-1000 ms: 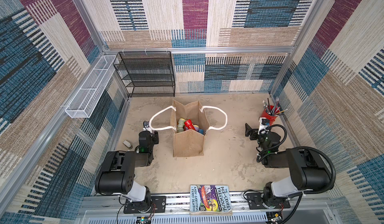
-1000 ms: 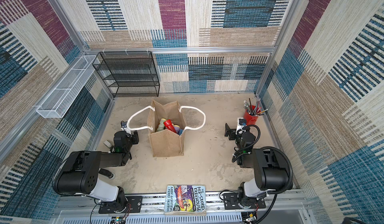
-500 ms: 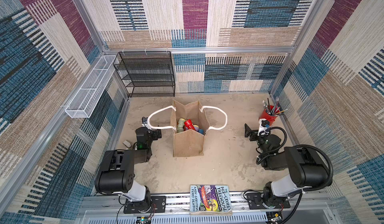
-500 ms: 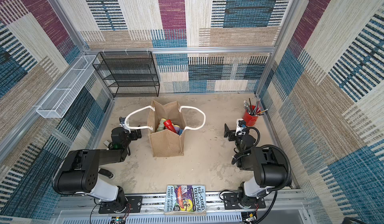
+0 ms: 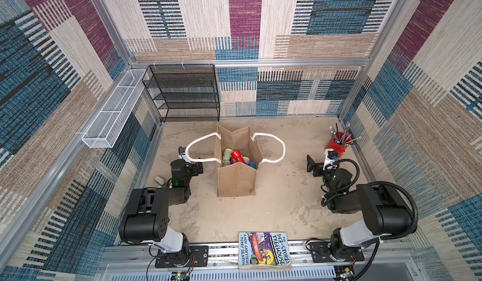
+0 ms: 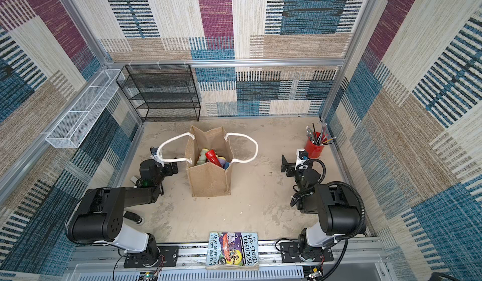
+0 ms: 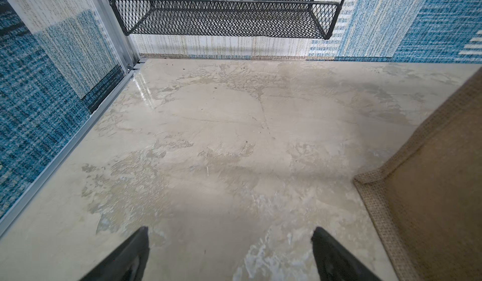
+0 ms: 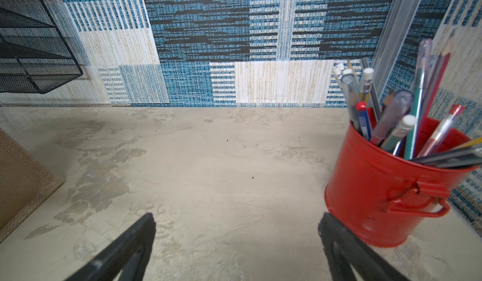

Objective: Put the flashlights into the tote bags
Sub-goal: Reset both arms

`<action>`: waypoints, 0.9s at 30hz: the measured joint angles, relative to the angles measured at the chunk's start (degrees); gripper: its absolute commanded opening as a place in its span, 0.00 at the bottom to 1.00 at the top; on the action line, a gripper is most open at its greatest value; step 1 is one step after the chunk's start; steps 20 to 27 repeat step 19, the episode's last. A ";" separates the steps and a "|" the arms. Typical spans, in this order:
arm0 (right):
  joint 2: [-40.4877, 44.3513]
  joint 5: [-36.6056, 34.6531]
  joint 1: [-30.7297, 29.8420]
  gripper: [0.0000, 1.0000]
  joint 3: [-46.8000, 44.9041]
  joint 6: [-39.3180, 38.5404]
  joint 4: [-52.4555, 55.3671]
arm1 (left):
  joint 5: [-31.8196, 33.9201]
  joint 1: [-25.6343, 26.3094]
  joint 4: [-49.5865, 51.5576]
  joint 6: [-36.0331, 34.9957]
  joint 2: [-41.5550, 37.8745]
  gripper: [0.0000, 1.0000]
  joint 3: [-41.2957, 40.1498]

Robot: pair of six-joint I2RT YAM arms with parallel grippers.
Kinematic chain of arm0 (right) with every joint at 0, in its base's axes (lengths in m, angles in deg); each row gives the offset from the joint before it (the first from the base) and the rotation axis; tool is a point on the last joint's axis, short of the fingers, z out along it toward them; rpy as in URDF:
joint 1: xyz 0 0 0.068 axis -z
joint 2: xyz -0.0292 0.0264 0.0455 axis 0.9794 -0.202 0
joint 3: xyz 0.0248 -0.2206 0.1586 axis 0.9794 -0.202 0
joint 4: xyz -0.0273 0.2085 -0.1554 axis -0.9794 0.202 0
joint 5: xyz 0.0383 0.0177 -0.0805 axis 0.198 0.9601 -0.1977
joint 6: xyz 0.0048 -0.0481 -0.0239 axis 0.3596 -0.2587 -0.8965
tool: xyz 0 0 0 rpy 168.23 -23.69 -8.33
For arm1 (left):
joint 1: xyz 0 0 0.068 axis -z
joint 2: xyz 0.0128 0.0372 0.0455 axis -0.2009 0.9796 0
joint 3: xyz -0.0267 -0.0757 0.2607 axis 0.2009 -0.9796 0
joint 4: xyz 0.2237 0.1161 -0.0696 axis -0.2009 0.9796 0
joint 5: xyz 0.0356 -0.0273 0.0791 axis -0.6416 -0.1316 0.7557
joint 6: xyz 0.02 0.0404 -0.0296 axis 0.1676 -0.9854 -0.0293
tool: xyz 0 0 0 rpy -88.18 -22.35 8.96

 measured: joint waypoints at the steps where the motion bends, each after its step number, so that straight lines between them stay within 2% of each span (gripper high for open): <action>1: 0.00 0.00 0.00 0.99 0.00 0.00 0.00 | 0.00 0.00 0.00 0.00 0.00 0.99 0.00; 27: 0.00 -0.02 0.00 0.99 0.00 0.00 0.00 | -0.61 -0.37 0.07 0.02 0.13 0.99 0.02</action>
